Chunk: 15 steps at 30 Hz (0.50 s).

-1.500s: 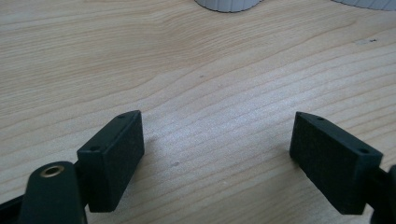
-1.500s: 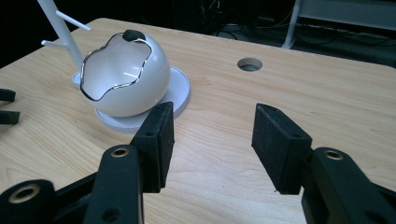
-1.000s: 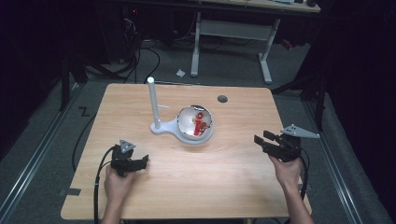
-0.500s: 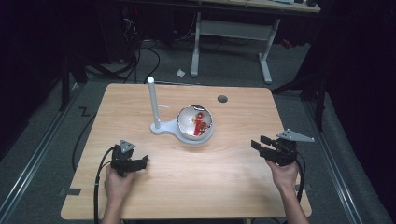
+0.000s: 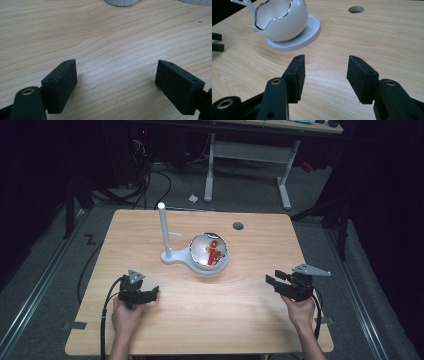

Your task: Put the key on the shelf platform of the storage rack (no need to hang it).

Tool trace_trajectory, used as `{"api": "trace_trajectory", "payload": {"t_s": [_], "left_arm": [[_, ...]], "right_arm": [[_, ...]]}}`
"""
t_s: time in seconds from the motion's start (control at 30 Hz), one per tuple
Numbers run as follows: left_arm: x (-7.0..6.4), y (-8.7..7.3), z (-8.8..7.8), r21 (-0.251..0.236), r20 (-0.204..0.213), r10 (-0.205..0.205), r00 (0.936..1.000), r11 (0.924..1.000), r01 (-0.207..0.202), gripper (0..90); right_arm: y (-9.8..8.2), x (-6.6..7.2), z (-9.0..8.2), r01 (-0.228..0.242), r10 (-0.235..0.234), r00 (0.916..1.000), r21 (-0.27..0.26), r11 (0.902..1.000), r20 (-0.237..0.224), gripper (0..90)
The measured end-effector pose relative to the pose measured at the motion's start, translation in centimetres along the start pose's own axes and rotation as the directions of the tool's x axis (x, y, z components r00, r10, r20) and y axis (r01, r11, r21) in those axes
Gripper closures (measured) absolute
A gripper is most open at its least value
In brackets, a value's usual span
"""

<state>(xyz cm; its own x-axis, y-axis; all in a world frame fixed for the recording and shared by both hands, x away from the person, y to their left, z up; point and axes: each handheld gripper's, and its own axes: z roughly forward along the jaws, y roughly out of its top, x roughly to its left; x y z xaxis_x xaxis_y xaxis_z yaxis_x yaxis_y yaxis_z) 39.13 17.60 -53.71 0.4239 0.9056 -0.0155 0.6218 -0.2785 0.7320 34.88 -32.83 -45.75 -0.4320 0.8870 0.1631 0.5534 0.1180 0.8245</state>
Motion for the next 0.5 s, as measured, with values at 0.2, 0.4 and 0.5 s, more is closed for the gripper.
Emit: {"api": "trace_trajectory", "payload": {"t_s": [0.2, 0.4, 0.5], "left_arm": [[0.0, 0.0, 0.0, 0.000, 0.000, 0.000, 1.0000, 1.0000, 0.000, 18.1], [0.0, 0.0, 0.0, 0.000, 0.000, 0.000, 1.0000, 1.0000, 0.000, 18.1], [0.0, 0.0, 0.0, 0.000, 0.000, 0.000, 1.0000, 1.0000, 0.000, 18.1]], "right_arm": [[-0.8, 0.3, 0.7, -0.008, 0.008, 0.9999, 0.010, 0.9999, -0.007, 49.1], [-1.1, 0.6, 1.3, -0.006, 0.006, 0.9998, 0.017, 0.9998, -0.020, 49.1], [-1.1, 0.6, 1.6, -0.006, 0.006, 0.9997, 0.018, 0.9998, -0.023, 49.1]]}}
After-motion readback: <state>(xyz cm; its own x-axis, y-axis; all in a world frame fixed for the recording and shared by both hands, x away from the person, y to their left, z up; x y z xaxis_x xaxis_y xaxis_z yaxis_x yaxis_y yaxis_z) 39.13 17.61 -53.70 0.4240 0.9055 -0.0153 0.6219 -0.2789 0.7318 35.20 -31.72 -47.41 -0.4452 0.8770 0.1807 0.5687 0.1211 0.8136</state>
